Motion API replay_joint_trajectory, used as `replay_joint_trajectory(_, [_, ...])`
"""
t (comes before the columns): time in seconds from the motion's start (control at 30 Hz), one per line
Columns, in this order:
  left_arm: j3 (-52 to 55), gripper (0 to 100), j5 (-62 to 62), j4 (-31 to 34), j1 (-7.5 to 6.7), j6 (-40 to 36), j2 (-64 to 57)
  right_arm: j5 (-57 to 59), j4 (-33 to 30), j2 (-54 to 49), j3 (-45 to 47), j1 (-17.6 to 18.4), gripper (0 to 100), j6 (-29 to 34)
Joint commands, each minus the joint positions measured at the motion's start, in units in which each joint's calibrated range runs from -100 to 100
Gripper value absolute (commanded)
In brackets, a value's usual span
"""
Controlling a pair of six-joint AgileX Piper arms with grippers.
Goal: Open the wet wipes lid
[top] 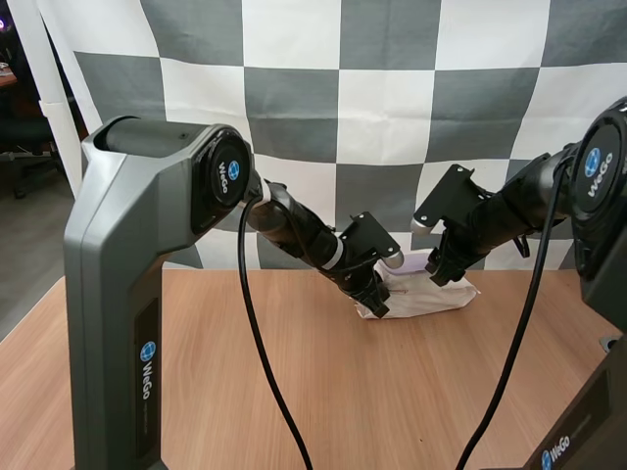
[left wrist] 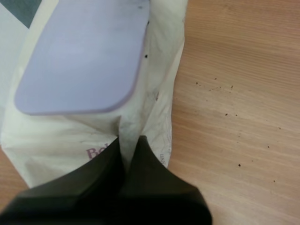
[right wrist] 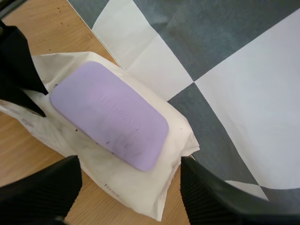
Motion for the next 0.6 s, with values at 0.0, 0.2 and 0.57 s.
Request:
replay_joint_trajectory(0.0, [0.0,0,0.1,0.2,0.0,0.0,0.0,-0.2,-0.5,0.5,0.0,0.1,100,0.0])
replay_joint_trajectory(0.2, [0.0,0,0.1,0.3,0.0,0.0,0.0,0.1,-3.9,2.0,0.0,0.2,100,0.0])
replay_joint_trajectory(0.57, [0.0,0,0.1,1.5,0.0,-0.5,0.0,-1.3,-6.1,2.0,0.0,2.8,100,0.0])
